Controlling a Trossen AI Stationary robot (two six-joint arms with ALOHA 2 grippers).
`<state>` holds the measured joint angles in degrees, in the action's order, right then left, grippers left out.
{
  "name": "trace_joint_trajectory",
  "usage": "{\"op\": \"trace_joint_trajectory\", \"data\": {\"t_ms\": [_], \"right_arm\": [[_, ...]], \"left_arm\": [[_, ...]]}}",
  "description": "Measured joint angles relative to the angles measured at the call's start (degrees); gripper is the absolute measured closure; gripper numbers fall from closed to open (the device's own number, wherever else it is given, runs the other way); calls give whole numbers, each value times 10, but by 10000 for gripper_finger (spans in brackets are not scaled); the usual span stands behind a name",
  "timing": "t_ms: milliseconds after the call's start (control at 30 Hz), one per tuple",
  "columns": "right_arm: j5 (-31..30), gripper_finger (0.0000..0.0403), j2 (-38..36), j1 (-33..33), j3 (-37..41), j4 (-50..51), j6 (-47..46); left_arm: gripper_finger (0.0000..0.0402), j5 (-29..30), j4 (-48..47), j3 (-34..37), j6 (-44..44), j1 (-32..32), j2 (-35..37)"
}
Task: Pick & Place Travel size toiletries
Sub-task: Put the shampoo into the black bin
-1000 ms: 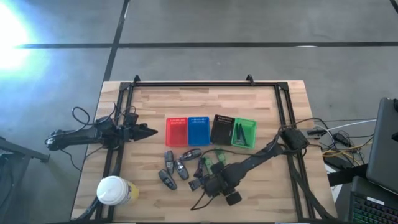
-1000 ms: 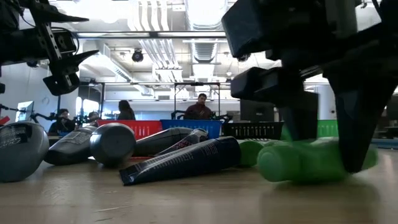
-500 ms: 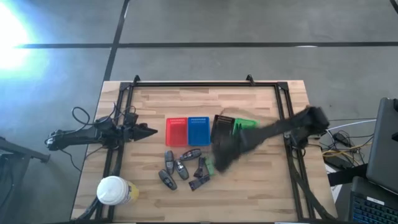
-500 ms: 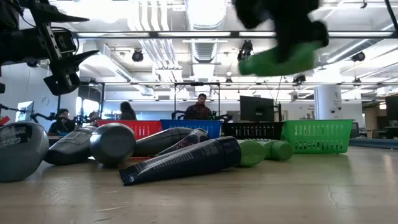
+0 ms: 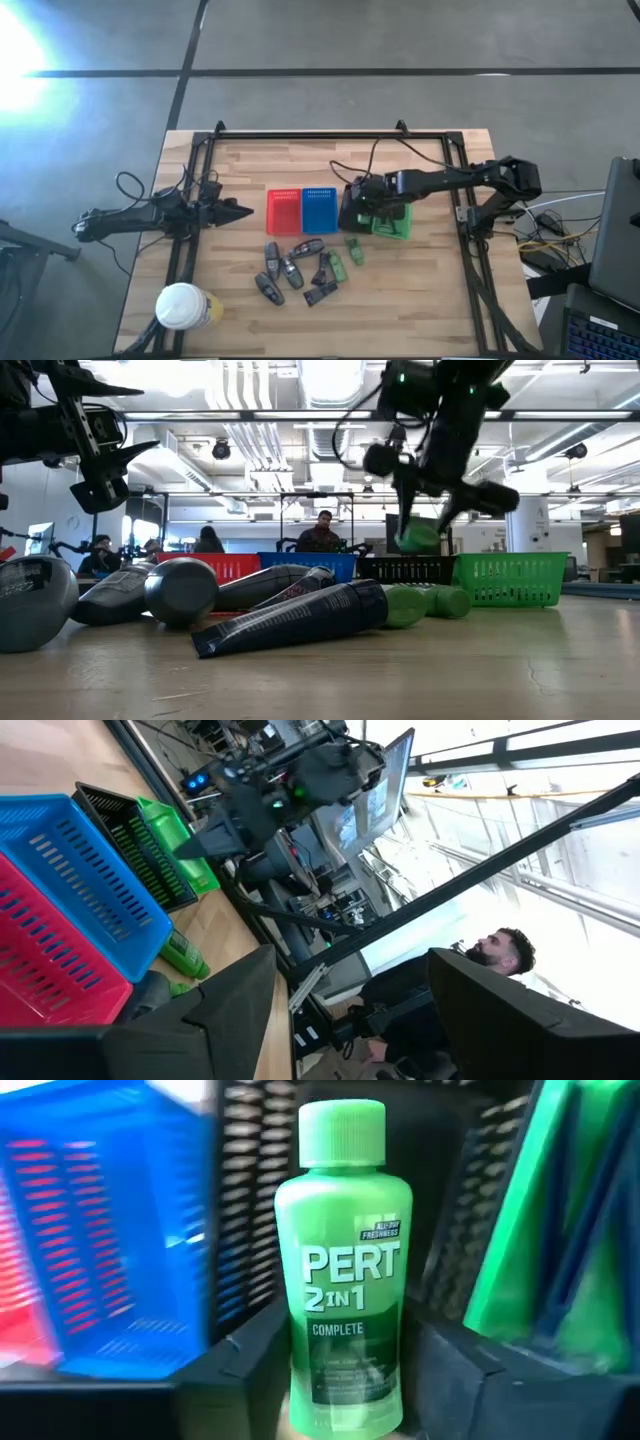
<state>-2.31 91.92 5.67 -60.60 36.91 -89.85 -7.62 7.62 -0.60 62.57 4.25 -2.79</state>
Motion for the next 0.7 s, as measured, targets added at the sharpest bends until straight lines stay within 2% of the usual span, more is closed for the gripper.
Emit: {"op": "trace_joint_trajectory", "data": {"t_ms": [233,400,533,700], "right_arm": [[-6,153,-2,-2,2,3,30],[2,112,-6,-40,-51,24,180],[30,105,35,-92,-103,110,194],[57,115,122,-149,-160,123,141]], "left_arm": [[135,0,-10,0,-13,0,-2],[135,-1,-28,0,-14,0,-3],[135,-2,-33,0,-12,0,-4],[135,-2,-33,0,-5,0,-9]]}}
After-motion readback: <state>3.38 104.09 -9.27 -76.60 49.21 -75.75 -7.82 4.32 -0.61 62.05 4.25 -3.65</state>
